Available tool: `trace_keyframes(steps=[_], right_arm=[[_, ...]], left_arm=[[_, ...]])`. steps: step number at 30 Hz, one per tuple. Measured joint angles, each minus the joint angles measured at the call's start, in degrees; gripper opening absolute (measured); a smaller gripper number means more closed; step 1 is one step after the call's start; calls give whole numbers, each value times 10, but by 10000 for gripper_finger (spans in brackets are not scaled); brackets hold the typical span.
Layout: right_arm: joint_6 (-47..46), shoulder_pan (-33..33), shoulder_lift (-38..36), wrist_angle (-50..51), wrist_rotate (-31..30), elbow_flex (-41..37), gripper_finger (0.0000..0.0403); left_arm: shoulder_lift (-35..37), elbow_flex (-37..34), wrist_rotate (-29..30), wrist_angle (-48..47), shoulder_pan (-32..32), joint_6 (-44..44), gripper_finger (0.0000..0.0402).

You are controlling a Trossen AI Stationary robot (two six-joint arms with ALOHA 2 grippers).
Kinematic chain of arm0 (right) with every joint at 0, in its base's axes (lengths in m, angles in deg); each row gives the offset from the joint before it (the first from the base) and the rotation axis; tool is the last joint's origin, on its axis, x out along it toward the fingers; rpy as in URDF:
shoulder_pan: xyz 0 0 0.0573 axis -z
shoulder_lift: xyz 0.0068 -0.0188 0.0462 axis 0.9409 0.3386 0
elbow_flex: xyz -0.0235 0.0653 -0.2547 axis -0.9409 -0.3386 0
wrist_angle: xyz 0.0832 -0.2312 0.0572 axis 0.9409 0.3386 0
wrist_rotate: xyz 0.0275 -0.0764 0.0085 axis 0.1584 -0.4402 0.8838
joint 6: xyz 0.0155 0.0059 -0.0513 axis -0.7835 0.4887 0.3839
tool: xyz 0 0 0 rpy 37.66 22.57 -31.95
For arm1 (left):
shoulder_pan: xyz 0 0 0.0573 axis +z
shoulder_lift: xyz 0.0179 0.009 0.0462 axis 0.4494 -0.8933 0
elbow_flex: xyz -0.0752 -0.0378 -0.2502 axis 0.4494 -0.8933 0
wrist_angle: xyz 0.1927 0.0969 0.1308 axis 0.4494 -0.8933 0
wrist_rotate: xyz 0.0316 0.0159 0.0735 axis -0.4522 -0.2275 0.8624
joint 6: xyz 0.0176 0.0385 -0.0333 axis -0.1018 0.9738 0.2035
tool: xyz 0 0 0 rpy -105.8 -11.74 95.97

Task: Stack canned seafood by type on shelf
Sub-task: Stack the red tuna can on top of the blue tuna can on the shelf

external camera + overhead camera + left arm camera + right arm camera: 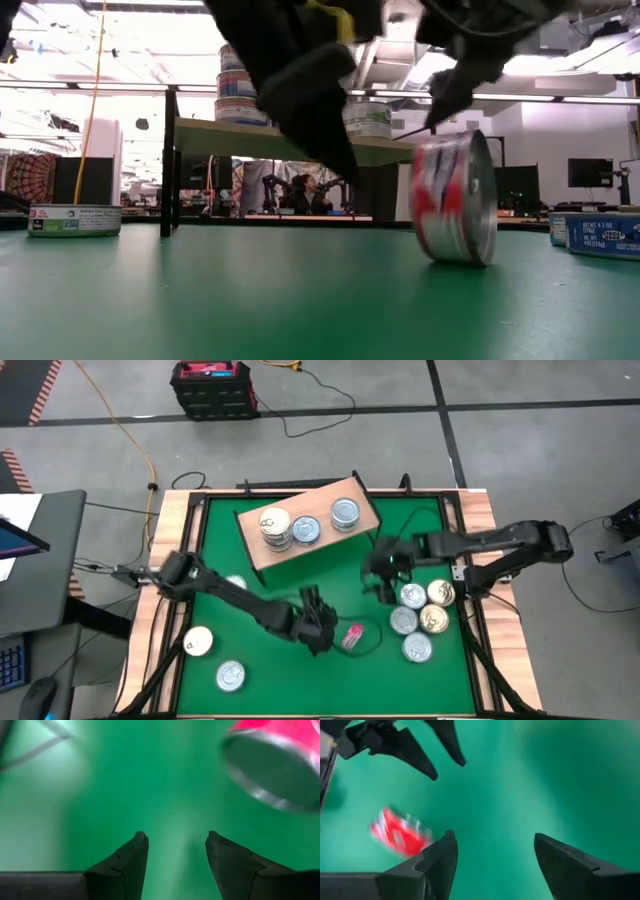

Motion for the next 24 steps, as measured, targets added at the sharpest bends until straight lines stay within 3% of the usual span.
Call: trace_keyframes(steps=[4,11,13,15,17,19,24], right_arm=[[-81,-109,-13,-28,-55,-29,285],[-186,-223,-10,-38,-193,-50,285],[-207,-241,-5,-70,-187,-60,285],[-201,-266,8,-150,-153,-69,285],[-190,-293,27,-209,-144,-75,285],[-183,-303,46,-222,-138,-75,285],[-194,-278,80,-229,-149,-76,285]], left_arm=[[-26,-1,-31,45,-29,2,189],[40,0,-65,-119,-77,-144,189],[59,0,-137,-145,-97,-183,189],[74,0,-249,-133,-128,-189,189],[77,0,-319,-106,-172,-190,189],[68,0,-313,-54,-214,-201,189],[56,0,-198,30,-241,-348,192]])
